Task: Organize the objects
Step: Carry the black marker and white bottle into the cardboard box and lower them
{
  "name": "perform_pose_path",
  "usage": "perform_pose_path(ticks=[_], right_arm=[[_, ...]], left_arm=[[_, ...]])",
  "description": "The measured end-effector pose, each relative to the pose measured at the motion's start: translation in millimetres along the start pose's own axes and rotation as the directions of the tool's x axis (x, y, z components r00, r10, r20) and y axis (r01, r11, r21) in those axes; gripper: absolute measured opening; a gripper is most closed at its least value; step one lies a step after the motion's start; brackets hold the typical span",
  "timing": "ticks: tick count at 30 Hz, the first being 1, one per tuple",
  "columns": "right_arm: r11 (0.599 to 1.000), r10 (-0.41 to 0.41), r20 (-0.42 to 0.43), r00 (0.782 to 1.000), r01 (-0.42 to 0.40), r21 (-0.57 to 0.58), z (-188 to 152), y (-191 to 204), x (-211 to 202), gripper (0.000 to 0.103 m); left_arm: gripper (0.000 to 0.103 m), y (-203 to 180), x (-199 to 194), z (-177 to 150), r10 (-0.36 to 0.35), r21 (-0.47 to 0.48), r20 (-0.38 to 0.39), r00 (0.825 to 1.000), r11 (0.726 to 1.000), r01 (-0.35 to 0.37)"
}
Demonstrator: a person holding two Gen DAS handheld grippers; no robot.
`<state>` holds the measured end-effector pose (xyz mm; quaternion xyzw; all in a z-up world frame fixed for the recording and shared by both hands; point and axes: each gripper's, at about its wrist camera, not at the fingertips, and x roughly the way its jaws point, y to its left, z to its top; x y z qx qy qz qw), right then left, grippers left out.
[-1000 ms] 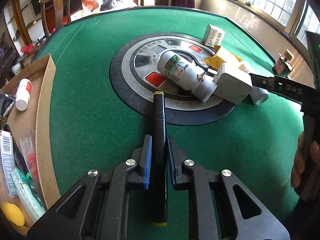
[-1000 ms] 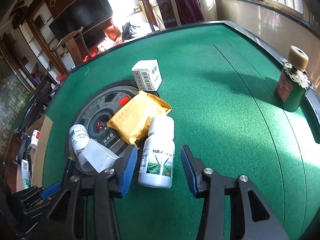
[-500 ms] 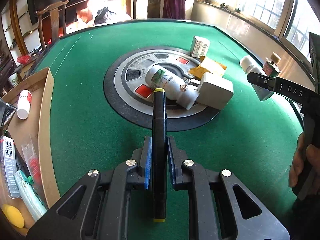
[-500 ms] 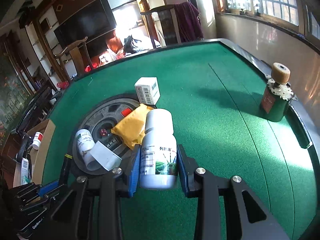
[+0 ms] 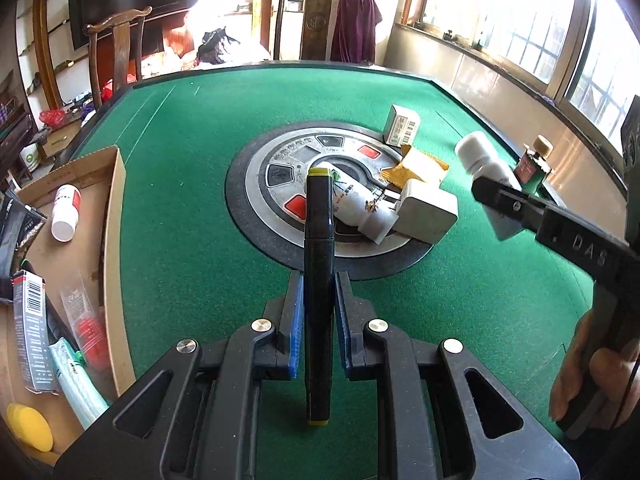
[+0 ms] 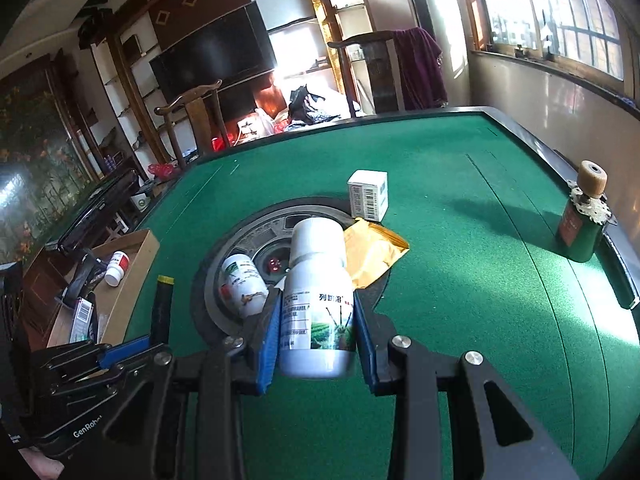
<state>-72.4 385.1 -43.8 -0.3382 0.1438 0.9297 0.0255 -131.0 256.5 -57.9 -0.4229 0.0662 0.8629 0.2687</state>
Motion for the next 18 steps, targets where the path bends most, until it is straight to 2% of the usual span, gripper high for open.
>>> perform_pose_path(ticks=[18], right_arm=[[0.995,0.099,-0.024,0.995,-0.099,-0.030,-14.8,58.9,4.2,0.034]], left_arm=[[0.014,28.2,-42.6,-1.4,-0.046,-0.072,0.098,0.994,0.996,0.053]])
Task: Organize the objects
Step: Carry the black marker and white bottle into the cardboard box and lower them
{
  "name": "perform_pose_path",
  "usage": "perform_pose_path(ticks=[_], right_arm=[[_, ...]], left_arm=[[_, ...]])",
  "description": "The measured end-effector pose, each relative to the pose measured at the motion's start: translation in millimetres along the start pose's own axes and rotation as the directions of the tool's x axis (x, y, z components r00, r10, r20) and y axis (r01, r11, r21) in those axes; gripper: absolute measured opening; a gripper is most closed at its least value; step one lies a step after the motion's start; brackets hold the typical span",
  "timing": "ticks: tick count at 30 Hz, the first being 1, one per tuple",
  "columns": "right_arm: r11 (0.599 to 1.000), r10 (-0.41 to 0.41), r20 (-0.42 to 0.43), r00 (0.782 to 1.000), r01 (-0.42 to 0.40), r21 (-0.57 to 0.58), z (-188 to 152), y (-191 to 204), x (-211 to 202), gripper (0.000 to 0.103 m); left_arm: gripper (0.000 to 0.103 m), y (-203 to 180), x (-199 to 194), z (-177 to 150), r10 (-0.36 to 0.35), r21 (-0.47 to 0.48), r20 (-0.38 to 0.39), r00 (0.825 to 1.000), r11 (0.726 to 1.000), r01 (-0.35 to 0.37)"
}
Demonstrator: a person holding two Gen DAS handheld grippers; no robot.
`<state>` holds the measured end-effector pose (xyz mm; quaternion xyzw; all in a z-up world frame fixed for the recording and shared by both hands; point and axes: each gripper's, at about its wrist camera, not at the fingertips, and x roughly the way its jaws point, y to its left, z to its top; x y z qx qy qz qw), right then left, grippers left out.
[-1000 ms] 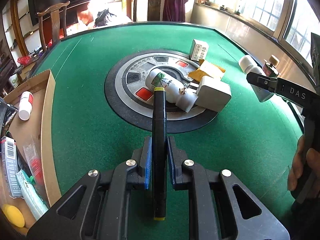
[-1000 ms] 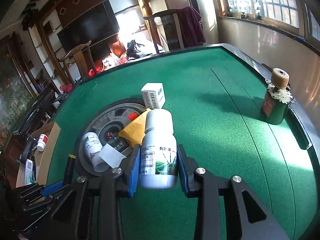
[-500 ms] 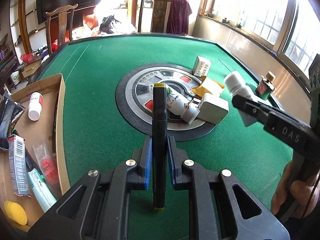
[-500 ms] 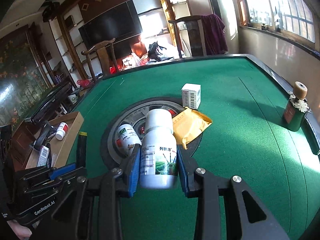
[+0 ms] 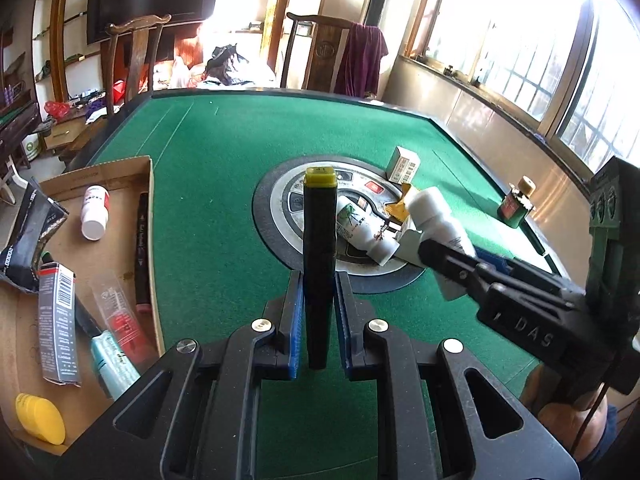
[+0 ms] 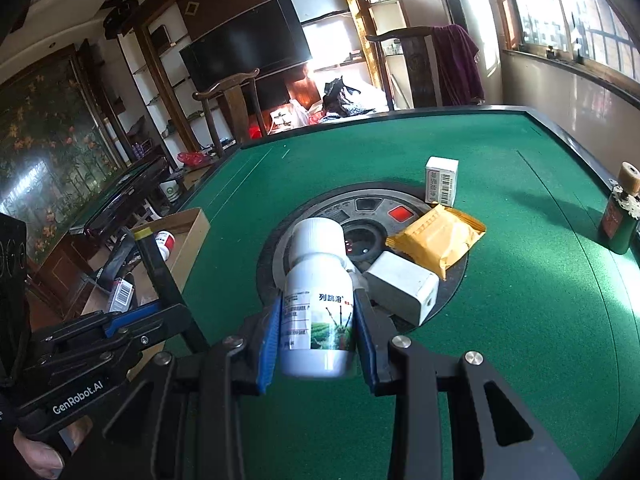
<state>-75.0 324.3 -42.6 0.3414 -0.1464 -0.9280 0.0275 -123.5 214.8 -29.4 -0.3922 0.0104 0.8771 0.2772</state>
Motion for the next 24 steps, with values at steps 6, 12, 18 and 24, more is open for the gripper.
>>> perform_pose_path(ticks=[6,12,18,24], right_arm=[[0.999,0.032,-0.012,0.999,-0.032,-0.021,-1.9,26.1,9.9,0.034],[0.997,0.058,-0.020,0.998,-0.059,-0.040,-3.7,49.4,17.6,0.034],[0.993,0.093,-0.032,0.995,-0.095,-0.070,-7.0,77.8,24.2,0.034],[0.986,0.128,-0.039,0.991,-0.131,-0.103,-9.4,105.9,29.1,0.034]], left_arm=[[0.014,12.6,-15.6,0.4,-0.013,-0.023,0.033,0.999,1.000,0.014],[0.014,29.8,-31.8,-1.2,-0.024,-0.053,0.065,0.998,0.998,0.027],[0.014,53.1,-45.6,-5.5,-0.014,-0.095,0.086,0.996,0.995,0.022],[0.014,80.6,-67.0,-12.2,0.001,-0.142,0.120,0.993,0.990,0.016]])
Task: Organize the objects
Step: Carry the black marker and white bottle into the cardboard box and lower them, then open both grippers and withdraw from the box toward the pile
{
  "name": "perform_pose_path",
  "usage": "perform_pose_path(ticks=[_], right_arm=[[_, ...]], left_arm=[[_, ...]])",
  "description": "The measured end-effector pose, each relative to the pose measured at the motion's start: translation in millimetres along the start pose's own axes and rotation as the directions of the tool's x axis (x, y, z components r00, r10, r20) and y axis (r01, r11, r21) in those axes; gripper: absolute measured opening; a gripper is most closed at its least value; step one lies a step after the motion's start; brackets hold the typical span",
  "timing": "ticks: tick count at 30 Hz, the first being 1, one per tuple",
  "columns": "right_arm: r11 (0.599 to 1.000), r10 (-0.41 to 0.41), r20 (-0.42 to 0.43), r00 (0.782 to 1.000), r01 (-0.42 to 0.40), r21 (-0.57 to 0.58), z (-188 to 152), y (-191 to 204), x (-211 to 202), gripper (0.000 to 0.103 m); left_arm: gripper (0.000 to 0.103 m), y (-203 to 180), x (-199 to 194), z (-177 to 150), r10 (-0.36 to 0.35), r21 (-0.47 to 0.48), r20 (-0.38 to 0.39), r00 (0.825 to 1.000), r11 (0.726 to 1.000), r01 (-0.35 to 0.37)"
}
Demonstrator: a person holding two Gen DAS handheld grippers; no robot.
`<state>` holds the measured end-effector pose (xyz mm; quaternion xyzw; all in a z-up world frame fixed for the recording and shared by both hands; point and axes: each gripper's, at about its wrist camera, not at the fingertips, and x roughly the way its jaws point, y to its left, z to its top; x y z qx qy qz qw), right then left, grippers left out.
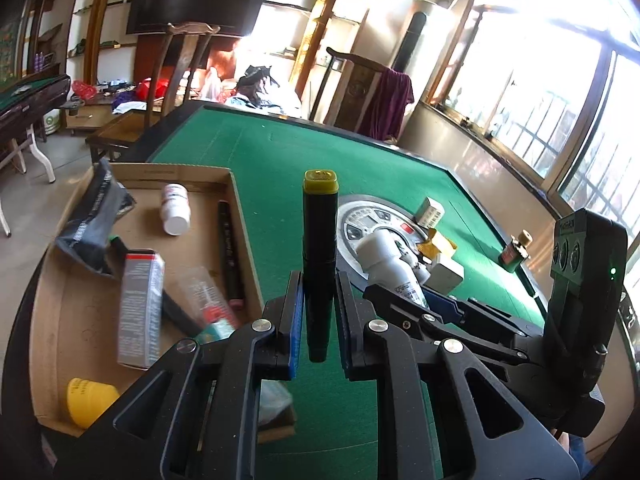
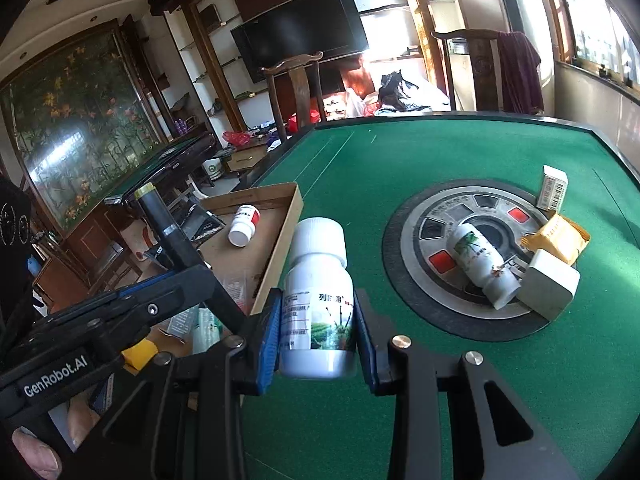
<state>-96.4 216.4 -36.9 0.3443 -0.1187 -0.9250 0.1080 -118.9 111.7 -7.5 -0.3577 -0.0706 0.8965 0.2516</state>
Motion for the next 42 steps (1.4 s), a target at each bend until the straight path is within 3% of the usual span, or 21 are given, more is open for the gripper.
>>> perform_pose_path(ticks=[17,27,34,42], right_arm=[[0.985,0.073,-0.086,0.994,-0.085,-0.148,-18.0,86.7,42.2,0.034],[0.969,0.046,-0.149,0.988,-0.080,-0.233,-25.9,118.5,77.6,0.034],[0.955,-0.006,-0.164,0.986,-0.043,-0.292,-32.2,137.1,100.1,0.034],[0.942,-0.018,-0.150,0.989,-0.034,-0.334,-30.9,144.6,104.0,0.035]], left_arm=[[0.015,108.5,-33.1,-13.8,0.011,-0.202,0.008,1.000,0.979,-0.010],[0.015,137.9,-30.7,-22.9,0.037,-0.271,-0.013,0.999,0.962,-0.039],[0.015,140.7,-32.2,-31.0,0.075,-0.270,-0.032,0.997,0.959,-0.080],[0.015,134.0,-31.4,-38.4,0.063,-0.245,-0.060,0.996,0.966,-0.076]])
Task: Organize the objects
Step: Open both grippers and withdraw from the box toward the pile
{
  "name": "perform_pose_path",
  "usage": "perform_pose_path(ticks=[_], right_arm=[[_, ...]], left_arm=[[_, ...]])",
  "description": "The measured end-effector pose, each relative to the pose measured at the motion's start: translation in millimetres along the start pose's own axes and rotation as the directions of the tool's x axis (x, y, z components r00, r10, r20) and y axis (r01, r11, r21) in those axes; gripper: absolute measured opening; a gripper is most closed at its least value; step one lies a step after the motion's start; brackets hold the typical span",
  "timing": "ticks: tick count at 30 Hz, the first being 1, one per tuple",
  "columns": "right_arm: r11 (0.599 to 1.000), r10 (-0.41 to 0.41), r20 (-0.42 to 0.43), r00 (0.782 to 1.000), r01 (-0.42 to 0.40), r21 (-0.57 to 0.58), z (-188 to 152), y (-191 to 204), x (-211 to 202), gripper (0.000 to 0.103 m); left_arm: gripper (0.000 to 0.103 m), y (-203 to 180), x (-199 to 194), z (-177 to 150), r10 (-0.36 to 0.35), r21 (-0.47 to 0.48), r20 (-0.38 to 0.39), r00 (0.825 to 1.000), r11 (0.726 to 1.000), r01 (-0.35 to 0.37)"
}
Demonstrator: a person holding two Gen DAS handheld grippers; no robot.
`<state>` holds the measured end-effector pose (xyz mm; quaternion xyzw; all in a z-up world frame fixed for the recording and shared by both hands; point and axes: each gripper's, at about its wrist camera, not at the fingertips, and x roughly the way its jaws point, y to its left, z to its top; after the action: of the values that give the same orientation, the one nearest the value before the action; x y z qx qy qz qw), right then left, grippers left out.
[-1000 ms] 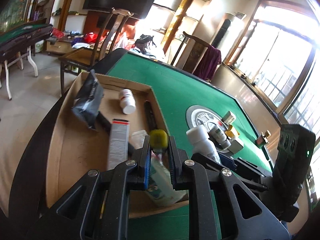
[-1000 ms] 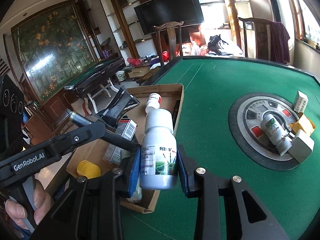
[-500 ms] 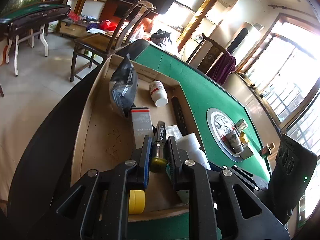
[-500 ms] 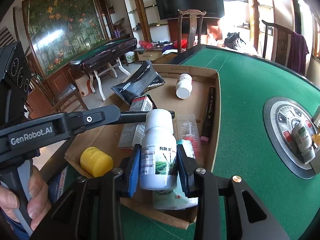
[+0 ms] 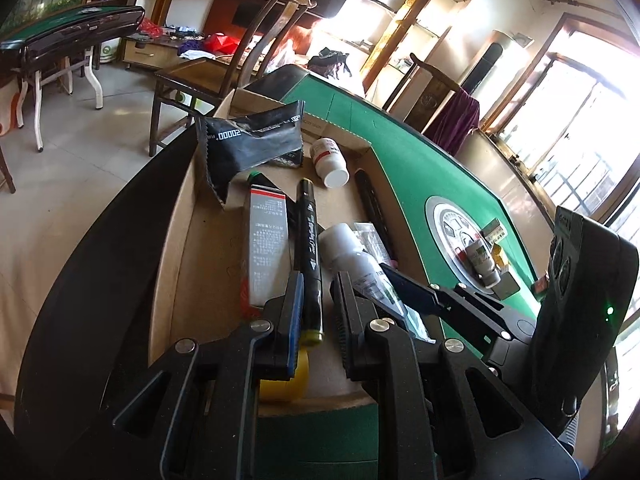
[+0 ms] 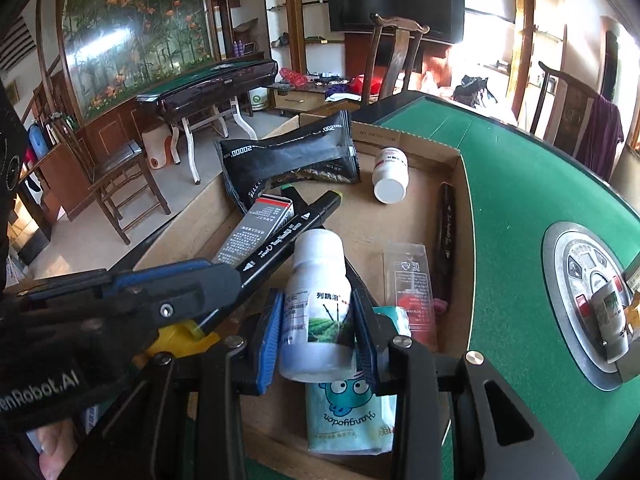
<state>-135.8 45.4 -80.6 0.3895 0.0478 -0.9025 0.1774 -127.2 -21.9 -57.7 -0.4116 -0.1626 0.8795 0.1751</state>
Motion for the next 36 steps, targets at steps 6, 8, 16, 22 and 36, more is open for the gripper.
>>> perform_pose_path(ticks=[6,8,16,22,36], right_arm=[[0.999,0.034,0.005,0.999,-0.034,0.016,-0.6,-1.4,-8.7,0.036],[0.997,0.073,-0.001,0.997,-0.073,0.026,-2.4,-2.3,-10.3,0.039],[0.957,0.251,0.009,0.968,-0.249,0.147,-7.9,-28.6,-27.8,0.040],[0.958,0.193,0.093,0.977,-0.208,0.199,-16.5,-72.6,-64.5,0.040],[0.922,-0.097,0.150,0.984,0.032,0.386,-78.2,-270.3,-145.1,0.046]], left_arm=[[0.015,-0.8,-4.8,-1.5,0.009,-0.003,0.001,1.000,1.000,-0.009],[0.015,-0.3,-6.3,-1.6,0.013,-0.005,0.000,1.000,1.000,-0.013],[0.015,-15.5,-17.0,-0.9,0.016,0.018,0.016,1.000,1.000,-0.016],[0.015,-48.8,-13.2,-3.9,0.020,0.080,0.002,1.000,0.997,-0.020],[0.015,-185.5,63.6,-14.5,-0.013,0.262,-0.180,0.984,0.963,0.061]])
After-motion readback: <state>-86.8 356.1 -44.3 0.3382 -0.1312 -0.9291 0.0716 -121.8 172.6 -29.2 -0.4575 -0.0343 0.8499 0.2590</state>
